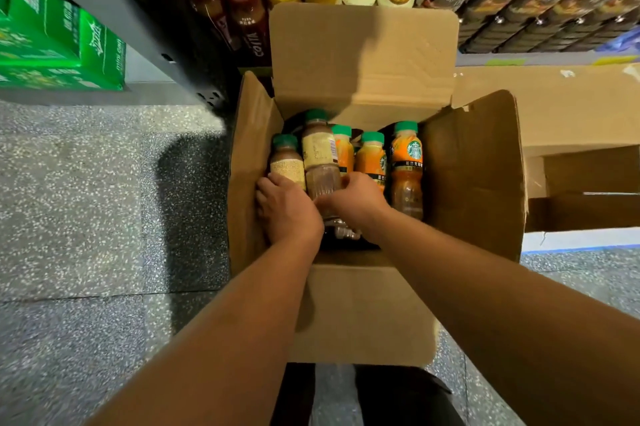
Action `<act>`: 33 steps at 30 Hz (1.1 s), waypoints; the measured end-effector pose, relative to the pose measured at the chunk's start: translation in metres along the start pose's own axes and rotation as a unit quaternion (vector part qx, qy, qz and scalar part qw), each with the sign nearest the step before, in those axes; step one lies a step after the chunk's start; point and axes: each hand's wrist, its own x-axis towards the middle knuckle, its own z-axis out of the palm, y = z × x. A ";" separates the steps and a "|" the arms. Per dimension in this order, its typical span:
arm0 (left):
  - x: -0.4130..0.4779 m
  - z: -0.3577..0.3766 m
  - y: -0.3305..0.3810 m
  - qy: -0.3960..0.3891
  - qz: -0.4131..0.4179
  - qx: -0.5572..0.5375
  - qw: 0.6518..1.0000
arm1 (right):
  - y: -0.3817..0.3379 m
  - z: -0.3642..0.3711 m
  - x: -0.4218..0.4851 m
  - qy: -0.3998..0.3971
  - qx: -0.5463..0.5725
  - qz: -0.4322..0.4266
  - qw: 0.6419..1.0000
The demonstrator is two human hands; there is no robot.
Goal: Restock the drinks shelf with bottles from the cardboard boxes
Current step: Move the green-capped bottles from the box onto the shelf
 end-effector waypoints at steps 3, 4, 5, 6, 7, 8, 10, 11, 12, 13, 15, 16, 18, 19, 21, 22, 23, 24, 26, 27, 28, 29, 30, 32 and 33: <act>0.000 -0.001 0.002 0.000 -0.011 -0.013 1.000 | -0.004 -0.009 0.002 -0.015 0.010 0.015 1.000; 0.000 -0.002 0.001 0.000 -0.008 -0.025 1.000 | -0.004 -0.012 0.002 -0.018 0.015 0.016 1.000; -0.001 -0.003 0.000 -0.004 -0.001 -0.040 0.999 | -0.004 -0.014 0.002 -0.020 0.019 0.016 0.999; -0.002 -0.004 -0.001 -0.015 0.005 -0.056 0.998 | -0.002 -0.015 0.003 -0.019 0.021 0.016 0.999; -0.002 -0.005 -0.003 -0.034 0.009 -0.074 0.997 | 0.000 -0.016 0.004 -0.016 0.022 0.018 0.999; -0.003 -0.006 -0.004 -0.058 0.008 -0.091 0.994 | 0.003 -0.016 0.004 -0.015 0.028 0.023 0.999; -0.001 -0.009 -0.006 -0.092 0.001 -0.106 0.990 | 0.010 -0.017 0.004 -0.016 0.059 0.034 0.998; 0.001 -0.009 -0.006 -0.101 -0.009 -0.114 0.988 | 0.014 -0.017 0.005 -0.020 0.075 0.034 0.996; 0.003 -0.010 -0.005 -0.110 -0.026 -0.124 0.986 | 0.017 -0.018 0.005 -0.024 0.088 0.034 0.995; 0.004 -0.010 -0.004 -0.122 -0.045 -0.133 0.982 | 0.020 -0.019 0.006 -0.030 0.101 0.035 0.994; 0.000 -0.009 0.000 -0.149 -0.072 -0.151 0.975 | 0.021 -0.020 0.002 -0.043 0.128 0.043 0.990; -0.004 -0.008 0.001 -0.159 -0.084 -0.173 0.968 | 0.021 -0.020 0.001 -0.052 0.143 0.049 0.987; -0.011 -0.007 0.001 -0.177 -0.098 -0.241 0.949 | 0.021 -0.025 -0.005 -0.064 0.183 0.061 0.979; -0.016 -0.009 0.001 -0.183 -0.095 -0.274 0.939 | 0.021 -0.029 -0.009 -0.066 0.203 0.063 0.975; -0.024 -0.019 0.002 -0.191 -0.070 -0.328 0.922 | 0.020 -0.042 -0.019 -0.070 0.230 0.059 0.969; -0.029 -0.028 0.005 -0.197 -0.056 -0.351 0.914 | 0.019 -0.049 -0.025 -0.074 0.237 0.056 0.967; -0.033 -0.038 0.009 -0.200 -0.044 -0.374 0.905 | 0.018 -0.057 -0.033 -0.079 0.244 0.050 0.965; -0.038 -0.049 0.013 -0.200 -0.031 -0.396 0.896 | 0.016 -0.064 -0.041 -0.084 0.253 0.044 0.963; -0.048 -0.073 0.024 -0.199 -0.010 -0.433 0.879 | 0.012 -0.079 -0.058 -0.095 0.275 0.028 0.956; -0.054 -0.084 0.029 -0.199 -0.001 -0.443 0.874 | 0.009 -0.087 -0.068 -0.106 0.283 0.015 0.953; -0.060 -0.095 0.035 -0.201 0.009 -0.449 0.871 | 0.004 -0.095 -0.077 -0.114 0.288 0.002 0.951; -0.066 -0.106 0.041 -0.202 0.016 -0.455 0.867 | -0.002 -0.102 -0.087 -0.122 0.286 -0.010 0.950; -0.073 -0.117 0.048 -0.203 0.018 -0.462 0.863 | -0.010 -0.110 -0.097 -0.124 0.286 -0.017 0.950; -0.086 -0.139 0.061 -0.206 0.015 -0.476 0.855 | -0.024 -0.125 -0.112 -0.099 0.299 -0.019 0.949; -0.092 -0.149 0.068 -0.208 0.021 -0.481 0.851 | -0.032 -0.135 -0.121 -0.084 0.302 -0.021 0.949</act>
